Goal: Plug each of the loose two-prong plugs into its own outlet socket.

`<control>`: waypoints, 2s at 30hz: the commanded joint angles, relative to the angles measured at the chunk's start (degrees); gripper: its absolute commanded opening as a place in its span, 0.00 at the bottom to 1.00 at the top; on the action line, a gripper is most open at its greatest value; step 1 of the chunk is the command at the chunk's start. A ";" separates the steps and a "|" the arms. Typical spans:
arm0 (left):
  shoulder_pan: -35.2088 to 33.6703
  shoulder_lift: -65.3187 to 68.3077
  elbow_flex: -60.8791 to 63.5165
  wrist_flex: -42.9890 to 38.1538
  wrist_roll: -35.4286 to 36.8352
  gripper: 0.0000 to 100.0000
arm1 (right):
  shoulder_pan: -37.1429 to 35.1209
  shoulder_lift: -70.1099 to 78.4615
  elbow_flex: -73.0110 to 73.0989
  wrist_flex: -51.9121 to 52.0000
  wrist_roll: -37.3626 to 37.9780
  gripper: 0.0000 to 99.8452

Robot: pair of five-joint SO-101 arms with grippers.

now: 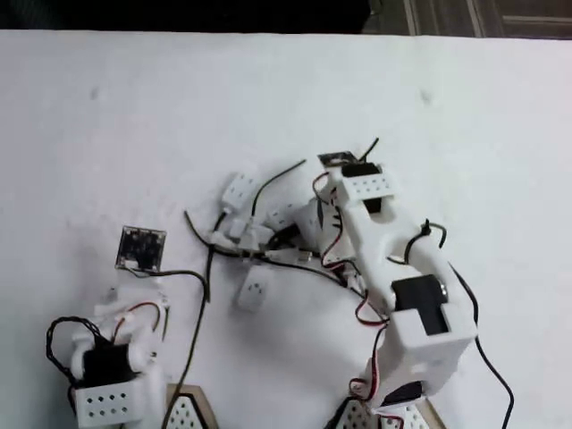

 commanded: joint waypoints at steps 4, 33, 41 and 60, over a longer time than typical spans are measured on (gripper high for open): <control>-0.48 -0.13 -0.26 0.18 -0.26 0.02 | 0.40 0.04 -6.33 4.26 -0.70 0.04; 0.22 -0.13 -10.90 -3.25 -0.09 0.02 | -1.10 -44.70 5.27 16.84 11.60 0.02; 0.31 -0.13 -20.92 -17.76 2.55 0.02 | -10.33 -59.47 12.40 11.65 8.53 0.02; 18.15 -0.13 -23.21 -31.21 28.22 0.02 | -30.64 -75.30 17.67 -3.91 -3.52 0.02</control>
